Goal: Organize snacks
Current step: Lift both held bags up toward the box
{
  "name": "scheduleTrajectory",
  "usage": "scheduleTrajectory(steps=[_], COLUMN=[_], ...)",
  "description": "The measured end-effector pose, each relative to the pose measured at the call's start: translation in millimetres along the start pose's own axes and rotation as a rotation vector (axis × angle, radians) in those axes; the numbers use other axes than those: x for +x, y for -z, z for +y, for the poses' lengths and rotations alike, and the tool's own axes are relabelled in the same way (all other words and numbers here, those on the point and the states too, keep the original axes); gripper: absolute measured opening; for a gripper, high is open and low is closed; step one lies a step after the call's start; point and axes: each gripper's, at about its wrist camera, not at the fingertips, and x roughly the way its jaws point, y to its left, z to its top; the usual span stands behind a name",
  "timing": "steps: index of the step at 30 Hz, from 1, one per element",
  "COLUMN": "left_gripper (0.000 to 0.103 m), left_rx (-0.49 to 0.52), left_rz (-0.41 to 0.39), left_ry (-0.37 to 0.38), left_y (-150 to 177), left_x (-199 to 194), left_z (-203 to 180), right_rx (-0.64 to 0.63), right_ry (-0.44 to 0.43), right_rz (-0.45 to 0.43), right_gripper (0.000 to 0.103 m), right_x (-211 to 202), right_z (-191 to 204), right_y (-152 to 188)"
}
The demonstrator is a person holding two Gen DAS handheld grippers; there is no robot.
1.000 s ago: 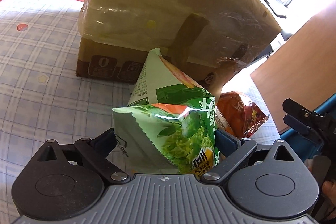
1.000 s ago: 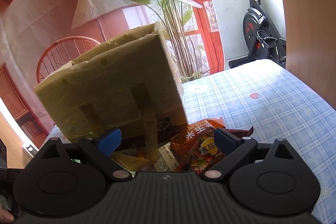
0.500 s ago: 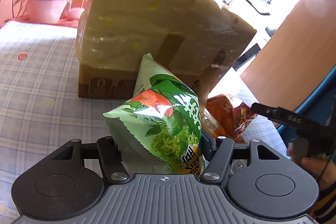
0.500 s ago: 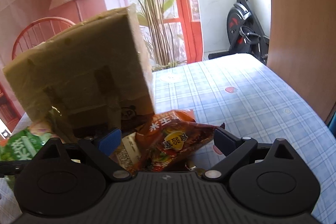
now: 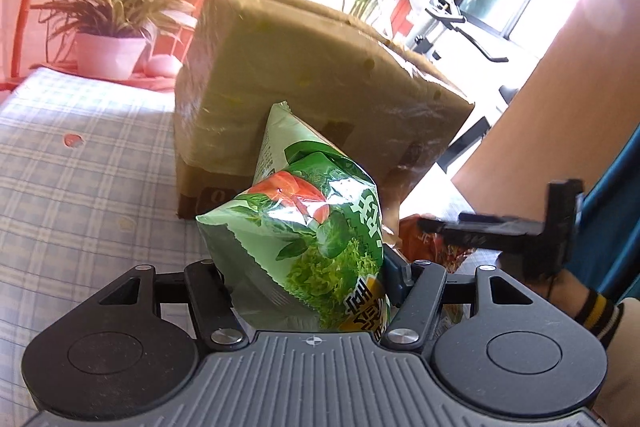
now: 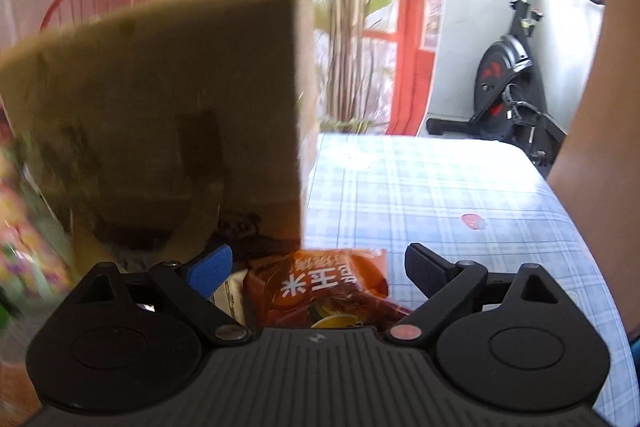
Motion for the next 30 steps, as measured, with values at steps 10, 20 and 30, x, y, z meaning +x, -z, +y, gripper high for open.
scheduleTrajectory(steps=[10,20,30], left_gripper=[0.066,0.066,0.066], left_rx=[-0.019,-0.039,-0.017], left_rz=[-0.046,-0.107,-0.16], left_ry=[-0.017,-0.046,-0.033], left_y=[-3.6,-9.1,-19.7], left_x=[-16.3,-38.6,-48.2], left_z=[5.8,9.5,-2.0], right_rx=[0.044,0.112,0.229], right_ry=[0.028,0.01,-0.001], right_rz=[0.073,0.016,-0.079], right_gripper=[0.074,0.059,0.059], right_x=[15.5,-3.7,-51.1], right_z=[-12.3,-15.3,-25.1], right_y=[24.0,27.5,29.7])
